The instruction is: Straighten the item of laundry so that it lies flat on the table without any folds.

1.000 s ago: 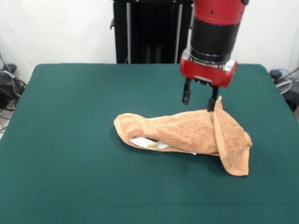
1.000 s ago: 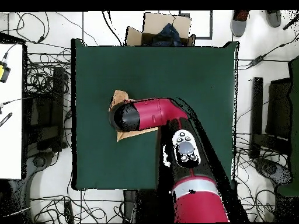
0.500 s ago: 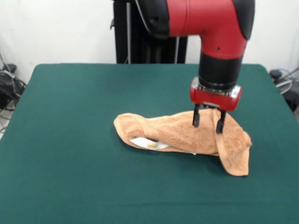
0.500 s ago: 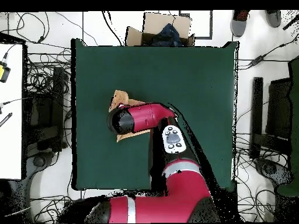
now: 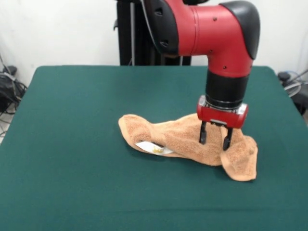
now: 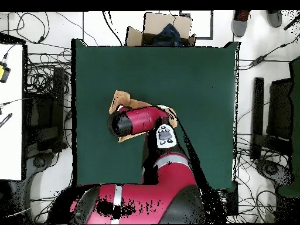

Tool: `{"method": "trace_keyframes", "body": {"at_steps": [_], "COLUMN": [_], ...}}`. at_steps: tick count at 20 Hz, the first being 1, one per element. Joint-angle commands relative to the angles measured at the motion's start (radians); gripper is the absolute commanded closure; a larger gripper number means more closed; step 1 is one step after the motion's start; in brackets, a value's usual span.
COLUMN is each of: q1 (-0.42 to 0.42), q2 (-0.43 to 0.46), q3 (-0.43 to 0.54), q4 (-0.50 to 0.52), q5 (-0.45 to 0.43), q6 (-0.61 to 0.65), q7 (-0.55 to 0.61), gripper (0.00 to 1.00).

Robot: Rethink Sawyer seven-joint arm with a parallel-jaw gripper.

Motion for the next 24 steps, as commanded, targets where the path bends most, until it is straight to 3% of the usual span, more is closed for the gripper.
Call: {"method": "trace_keyframes", "body": {"at_steps": [1, 9, 17, 24], "q1": [0.006, -0.065, -0.032, -0.070], "q2": [0.191, 0.222, 0.203, 0.194], "q3": [-0.017, 0.070, 0.045, 0.092], "q4": [-0.036, 0.042, 0.148, 0.234], "q5": [0.034, 0.138, 0.217, 0.269], "q6": [-0.083, 0.011, -0.069, -0.093], "q7": [0.134, 0.117, 0.185, 0.182], "gripper": [0.00, 0.00, 0.00, 0.00]}}
